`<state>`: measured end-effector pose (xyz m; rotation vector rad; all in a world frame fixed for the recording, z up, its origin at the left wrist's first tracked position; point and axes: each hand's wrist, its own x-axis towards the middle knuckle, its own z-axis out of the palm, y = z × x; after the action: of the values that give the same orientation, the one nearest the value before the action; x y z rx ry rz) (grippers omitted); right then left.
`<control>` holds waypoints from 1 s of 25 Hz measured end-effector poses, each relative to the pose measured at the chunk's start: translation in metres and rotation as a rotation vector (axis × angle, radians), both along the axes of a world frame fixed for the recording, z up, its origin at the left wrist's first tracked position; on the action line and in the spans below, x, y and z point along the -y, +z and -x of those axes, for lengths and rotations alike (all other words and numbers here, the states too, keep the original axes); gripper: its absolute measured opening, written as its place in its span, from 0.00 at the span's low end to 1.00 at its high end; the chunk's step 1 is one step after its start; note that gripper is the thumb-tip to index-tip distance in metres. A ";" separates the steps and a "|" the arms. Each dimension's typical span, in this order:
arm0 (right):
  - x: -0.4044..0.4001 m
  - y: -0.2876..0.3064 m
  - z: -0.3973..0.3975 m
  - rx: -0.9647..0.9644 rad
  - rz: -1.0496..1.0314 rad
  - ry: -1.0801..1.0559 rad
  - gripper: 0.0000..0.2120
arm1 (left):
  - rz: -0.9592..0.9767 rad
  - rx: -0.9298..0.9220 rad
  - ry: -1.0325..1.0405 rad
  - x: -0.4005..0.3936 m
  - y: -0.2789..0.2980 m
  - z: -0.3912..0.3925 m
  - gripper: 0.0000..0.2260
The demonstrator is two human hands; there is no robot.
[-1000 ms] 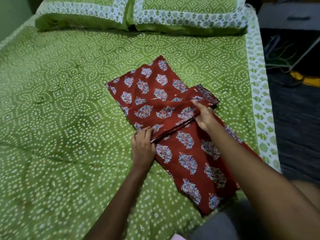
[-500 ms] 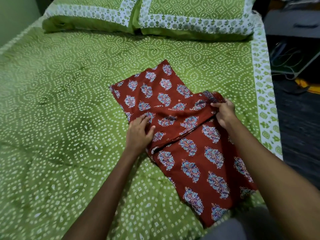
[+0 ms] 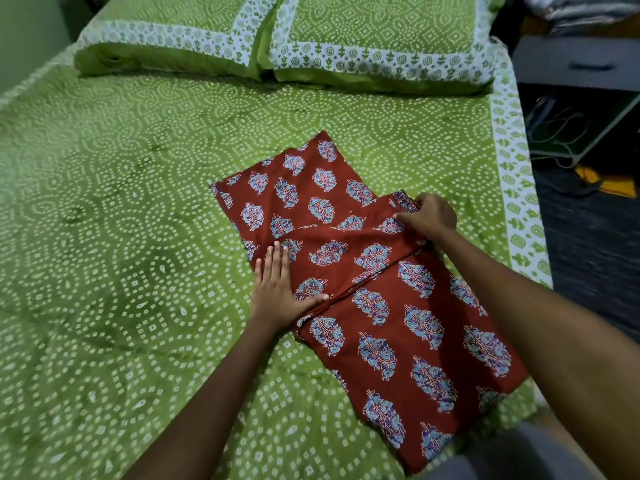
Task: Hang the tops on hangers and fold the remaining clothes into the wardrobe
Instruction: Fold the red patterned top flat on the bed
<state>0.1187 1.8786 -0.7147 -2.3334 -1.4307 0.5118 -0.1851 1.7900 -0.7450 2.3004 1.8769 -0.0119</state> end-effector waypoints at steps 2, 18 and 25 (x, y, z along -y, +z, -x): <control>-0.007 0.002 0.002 0.038 -0.032 0.049 0.24 | -0.018 0.020 0.012 0.000 -0.001 0.000 0.60; 0.054 -0.049 0.111 0.268 -0.037 1.021 0.29 | -0.185 0.217 0.114 -0.015 -0.015 -0.055 0.32; 0.002 -0.044 0.015 0.384 0.005 0.664 0.34 | -0.191 0.059 0.108 -0.015 -0.024 -0.058 0.46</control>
<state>0.1036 1.8765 -0.7590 -1.9839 -2.4009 0.2250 -0.1271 1.8055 -0.7692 2.2846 2.0494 0.2573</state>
